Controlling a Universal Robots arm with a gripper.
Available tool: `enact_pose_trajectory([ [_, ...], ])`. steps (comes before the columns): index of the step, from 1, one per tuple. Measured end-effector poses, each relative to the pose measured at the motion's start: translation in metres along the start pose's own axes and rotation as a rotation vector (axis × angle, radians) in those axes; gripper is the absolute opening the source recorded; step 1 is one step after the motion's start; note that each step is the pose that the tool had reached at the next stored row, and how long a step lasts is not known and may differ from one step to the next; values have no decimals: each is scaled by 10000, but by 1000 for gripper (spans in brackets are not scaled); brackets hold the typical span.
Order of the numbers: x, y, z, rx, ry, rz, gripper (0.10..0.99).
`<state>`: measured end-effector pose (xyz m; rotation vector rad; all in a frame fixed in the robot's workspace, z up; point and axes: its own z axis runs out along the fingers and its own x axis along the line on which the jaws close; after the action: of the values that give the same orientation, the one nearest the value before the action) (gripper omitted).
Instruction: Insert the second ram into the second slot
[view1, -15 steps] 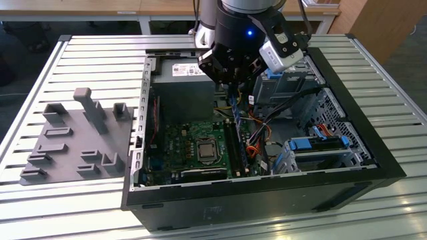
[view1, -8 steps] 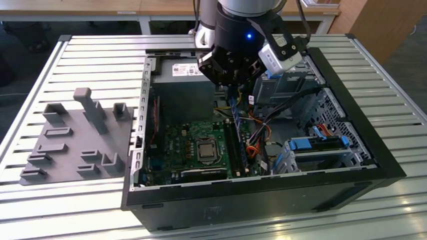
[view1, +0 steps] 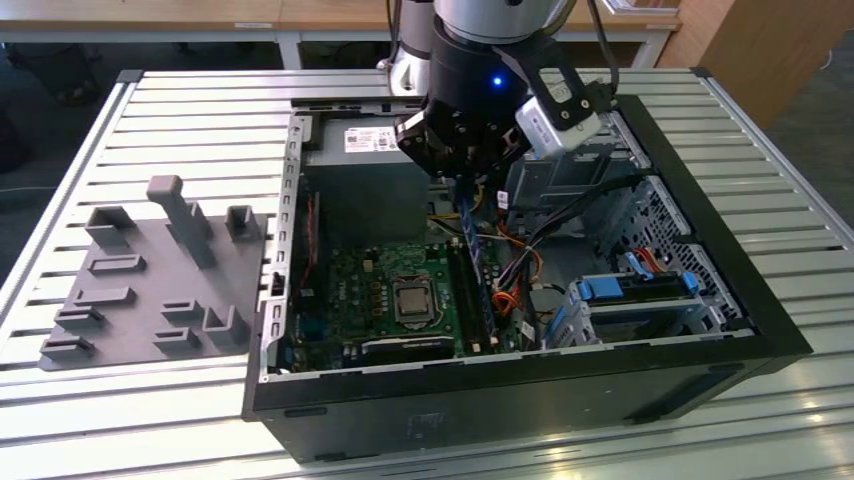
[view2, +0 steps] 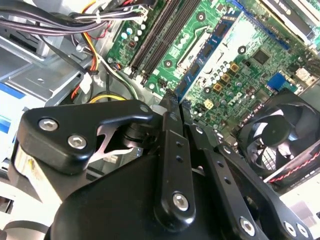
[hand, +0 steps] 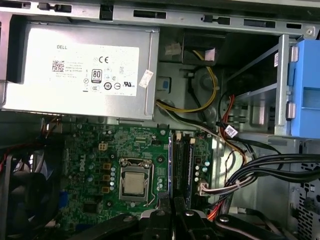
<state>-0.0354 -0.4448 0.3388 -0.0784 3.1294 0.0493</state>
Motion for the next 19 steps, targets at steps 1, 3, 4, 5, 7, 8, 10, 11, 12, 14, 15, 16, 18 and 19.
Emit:
enact_pose_trajectory([
  [1, 0, 0, 9, -1, 0, 14, 137],
  [3, 0, -1, 30, 1, -3, 81, 137],
  [4, 0, -1, 42, 2, -4, 122, 137],
  [5, 0, -2, 55, 2, -5, 156, 137],
  [7, 1, -3, 78, 3, -6, 196, 137],
  [8, 1, -3, 89, 3, -6, 204, 137],
  [10, 1, -4, 108, 3, -7, 214, 137],
  [11, 1, -4, 118, 3, -7, 217, 137],
  [12, 1, -4, 129, 3, -7, 220, 137],
  [14, 2, -5, 154, 2, -7, 225, 137],
  [15, 2, -5, 164, 3, -7, 226, 137],
  [16, 2, -5, 175, 3, -7, 227, 137],
  [18, 2, -6, 197, 3, -7, 230, 137],
  [19, 2, -6, 206, 2, -8, 236, 137],
])
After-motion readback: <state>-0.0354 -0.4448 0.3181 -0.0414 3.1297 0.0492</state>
